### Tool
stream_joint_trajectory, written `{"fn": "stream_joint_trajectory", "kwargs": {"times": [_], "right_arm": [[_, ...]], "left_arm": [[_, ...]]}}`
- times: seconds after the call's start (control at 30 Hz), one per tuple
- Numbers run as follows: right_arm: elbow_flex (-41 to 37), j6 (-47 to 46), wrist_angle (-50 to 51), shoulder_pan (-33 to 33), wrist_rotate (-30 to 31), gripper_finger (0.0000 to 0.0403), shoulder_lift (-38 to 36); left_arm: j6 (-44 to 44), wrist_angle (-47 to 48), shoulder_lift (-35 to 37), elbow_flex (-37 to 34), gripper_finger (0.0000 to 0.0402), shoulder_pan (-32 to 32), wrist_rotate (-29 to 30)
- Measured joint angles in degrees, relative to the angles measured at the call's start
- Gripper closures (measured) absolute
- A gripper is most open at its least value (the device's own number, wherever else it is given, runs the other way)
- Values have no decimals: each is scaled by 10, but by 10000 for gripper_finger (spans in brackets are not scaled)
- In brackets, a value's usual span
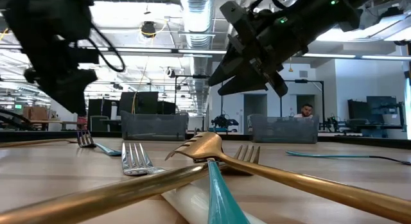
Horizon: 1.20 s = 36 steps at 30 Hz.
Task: Sort silverware by color (type)
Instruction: Put the gold fork into the white bin
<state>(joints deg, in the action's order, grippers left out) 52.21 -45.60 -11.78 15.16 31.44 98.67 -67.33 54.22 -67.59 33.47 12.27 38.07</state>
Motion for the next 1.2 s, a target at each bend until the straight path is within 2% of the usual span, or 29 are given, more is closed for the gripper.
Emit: {"fn": "stream_joint_trajectory", "kwargs": {"times": [0.13, 0.27, 0.4, 0.6, 0.77, 1.0, 1.2], "right_arm": [[0, 1, 18, 7, 7, 239, 0], [0, 2, 27, 13, 19, 240, 0], [0, 2, 27, 14, 19, 239, 0], [0, 2, 31, 12, 21, 239, 0], [0, -2, 32, 12, 21, 239, 0], [0, -5, 31, 12, 21, 239, 0], [0, -5, 30, 12, 21, 239, 0]], "left_arm": [[71, -68, 0, -21, 235, -36, -9], [98, -139, 0, -76, 239, -69, -73], [66, -175, 2, -125, 239, -81, -97], [61, -183, 5, -137, 248, -80, -109], [100, -204, 7, -134, 288, -78, -113], [152, -217, 6, -125, 391, -78, -121], [143, -204, 11, -111, 394, -78, -99]]}}
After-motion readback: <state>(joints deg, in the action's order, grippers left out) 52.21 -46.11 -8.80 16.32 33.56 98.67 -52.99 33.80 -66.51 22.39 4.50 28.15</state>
